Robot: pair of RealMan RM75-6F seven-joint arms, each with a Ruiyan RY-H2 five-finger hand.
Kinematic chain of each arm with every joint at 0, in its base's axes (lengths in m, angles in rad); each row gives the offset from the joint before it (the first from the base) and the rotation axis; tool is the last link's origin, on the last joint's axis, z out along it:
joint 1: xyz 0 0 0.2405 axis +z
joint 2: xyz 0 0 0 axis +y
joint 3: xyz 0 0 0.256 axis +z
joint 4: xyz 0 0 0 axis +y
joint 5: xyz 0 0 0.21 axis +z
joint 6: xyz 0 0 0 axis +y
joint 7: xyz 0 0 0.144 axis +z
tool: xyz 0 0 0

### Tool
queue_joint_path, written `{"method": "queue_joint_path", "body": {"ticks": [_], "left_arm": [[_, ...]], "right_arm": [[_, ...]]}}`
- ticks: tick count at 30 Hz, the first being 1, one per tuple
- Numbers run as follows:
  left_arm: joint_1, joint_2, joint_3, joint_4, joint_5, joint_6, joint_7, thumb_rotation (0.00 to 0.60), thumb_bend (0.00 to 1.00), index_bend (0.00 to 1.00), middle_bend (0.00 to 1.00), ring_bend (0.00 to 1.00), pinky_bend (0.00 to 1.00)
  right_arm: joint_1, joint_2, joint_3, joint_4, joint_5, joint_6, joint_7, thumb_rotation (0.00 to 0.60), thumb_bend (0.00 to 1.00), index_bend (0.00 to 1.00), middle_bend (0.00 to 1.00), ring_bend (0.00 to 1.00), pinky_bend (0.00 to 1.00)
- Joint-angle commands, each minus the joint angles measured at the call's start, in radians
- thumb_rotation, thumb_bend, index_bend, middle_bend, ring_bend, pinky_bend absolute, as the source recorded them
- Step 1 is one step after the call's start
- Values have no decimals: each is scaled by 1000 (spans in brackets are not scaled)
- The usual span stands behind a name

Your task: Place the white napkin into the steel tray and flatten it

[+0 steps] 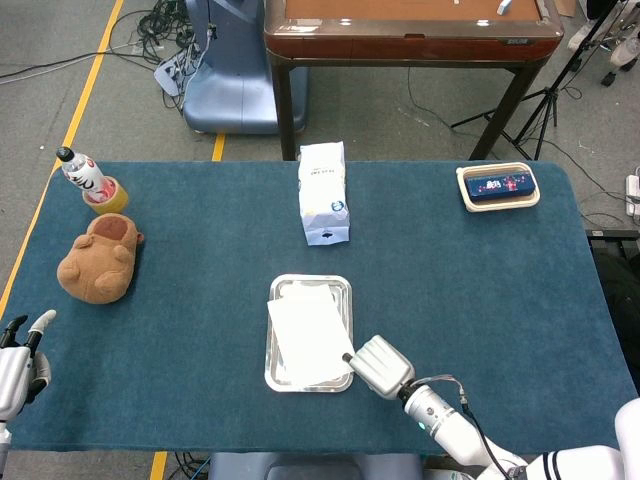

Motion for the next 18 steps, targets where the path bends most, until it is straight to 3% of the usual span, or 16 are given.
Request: {"method": "queue_joint_path", "body": {"ticks": [1, 18], "left_arm": [[0, 0, 0, -1, 0, 1, -1, 600, 4, 147, 138, 115, 345], [2, 6, 0, -4, 0, 2, -7, 600, 4, 147, 138, 115, 345]], "right_arm": [[1, -8, 2, 8, 4, -3, 1, 600, 1000, 397, 1000, 1000, 1000], [5, -48, 6, 44, 19, -16, 17, 600, 1000, 397, 1000, 1000, 1000]]}}
